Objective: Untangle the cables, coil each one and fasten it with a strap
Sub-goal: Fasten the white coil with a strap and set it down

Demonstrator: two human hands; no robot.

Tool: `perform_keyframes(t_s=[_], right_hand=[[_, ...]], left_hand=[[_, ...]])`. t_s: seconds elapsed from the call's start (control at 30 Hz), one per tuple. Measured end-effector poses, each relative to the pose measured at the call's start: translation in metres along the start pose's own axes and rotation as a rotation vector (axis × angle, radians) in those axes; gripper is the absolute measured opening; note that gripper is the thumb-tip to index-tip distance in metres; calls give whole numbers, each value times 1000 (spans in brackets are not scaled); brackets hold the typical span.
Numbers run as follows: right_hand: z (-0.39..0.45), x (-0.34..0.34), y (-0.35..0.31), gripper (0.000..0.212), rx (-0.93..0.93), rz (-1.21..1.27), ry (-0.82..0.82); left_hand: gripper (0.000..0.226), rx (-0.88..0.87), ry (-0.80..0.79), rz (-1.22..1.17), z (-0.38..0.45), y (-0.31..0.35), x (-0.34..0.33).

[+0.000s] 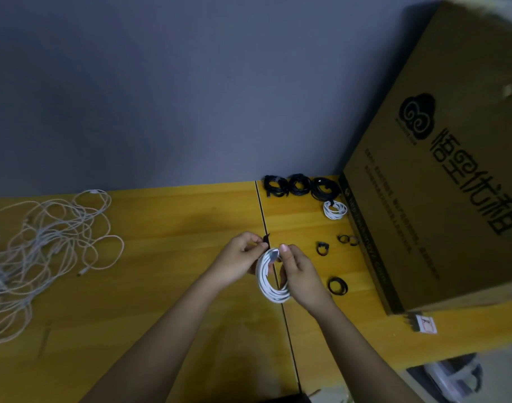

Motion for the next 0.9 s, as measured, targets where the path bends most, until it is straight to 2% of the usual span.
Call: perform_keyframes(t_s=[0.2,0.37,0.5,0.57,0.67,0.77,0.83,0.9], right_hand=[[-12,-13,-14,31,92,-74,105],[-15,-16,-22,29,121,-58,101],[-20,-20,-29,31,134,-35,62],[-23,-20,-30,31,183,-57,137],[-30,-14,-36,29,361,-204,291],[-30,-12,-42,40,463,-403,189],[-27,-13,-46,28,488,-467,144],[-26,-13,-49,16,519,-454,182]], left_hand=[[14,60,-107,-277,-22,6,12],[21,7,-179,-277,-33,8,20],[18,-8,-120,-282,-38,7,24],[15,-26,-89,-283,-39,7,23],[12,-37,-17,-296,-39,8,23],[11,-47,-6,-289,-40,10,26],[12,-49,-15,-263,-41,11,25],[13,-53,-15,-258,-41,11,25]])
Point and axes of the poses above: each hand's wrist, its own z-axis towards the middle knuckle, its own x-axis out of the back of the hand, y = z × x, the point moved 2 cm from there along z, towards the middle knuckle, and after that the axes turned 2 degrees about -z, right-handed, at the moved point
